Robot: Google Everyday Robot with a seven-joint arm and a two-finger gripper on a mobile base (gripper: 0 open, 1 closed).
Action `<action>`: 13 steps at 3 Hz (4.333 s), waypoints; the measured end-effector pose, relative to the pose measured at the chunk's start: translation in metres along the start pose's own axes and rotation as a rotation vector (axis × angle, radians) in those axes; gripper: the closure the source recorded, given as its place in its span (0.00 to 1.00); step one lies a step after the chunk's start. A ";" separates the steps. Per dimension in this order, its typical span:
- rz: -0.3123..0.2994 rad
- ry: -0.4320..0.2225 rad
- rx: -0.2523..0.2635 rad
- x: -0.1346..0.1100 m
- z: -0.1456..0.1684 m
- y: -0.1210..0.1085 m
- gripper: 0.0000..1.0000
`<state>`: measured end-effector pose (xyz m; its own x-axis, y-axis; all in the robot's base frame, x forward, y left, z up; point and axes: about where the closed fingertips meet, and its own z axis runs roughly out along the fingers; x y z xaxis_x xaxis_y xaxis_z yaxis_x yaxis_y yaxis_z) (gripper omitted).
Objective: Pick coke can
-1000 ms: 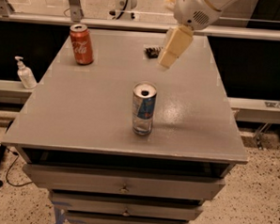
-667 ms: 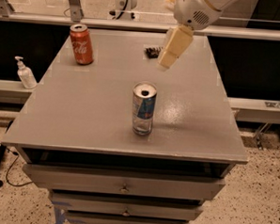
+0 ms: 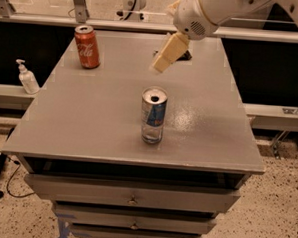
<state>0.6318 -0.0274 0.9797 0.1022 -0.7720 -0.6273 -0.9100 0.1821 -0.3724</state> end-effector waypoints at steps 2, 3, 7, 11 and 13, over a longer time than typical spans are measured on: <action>0.146 -0.184 0.006 -0.030 0.100 -0.044 0.00; 0.227 -0.269 0.002 -0.051 0.136 -0.067 0.00; 0.382 -0.414 -0.126 -0.109 0.229 -0.053 0.00; 0.397 -0.512 -0.072 -0.112 0.207 -0.060 0.88; 0.445 -0.744 0.039 -0.078 0.098 -0.071 1.00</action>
Offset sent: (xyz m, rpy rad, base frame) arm 0.1299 0.1248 -0.0404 0.3517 0.0731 -0.0386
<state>0.7278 0.0793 0.9880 -0.0111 -0.0281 -0.9995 -0.9148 0.4040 -0.0012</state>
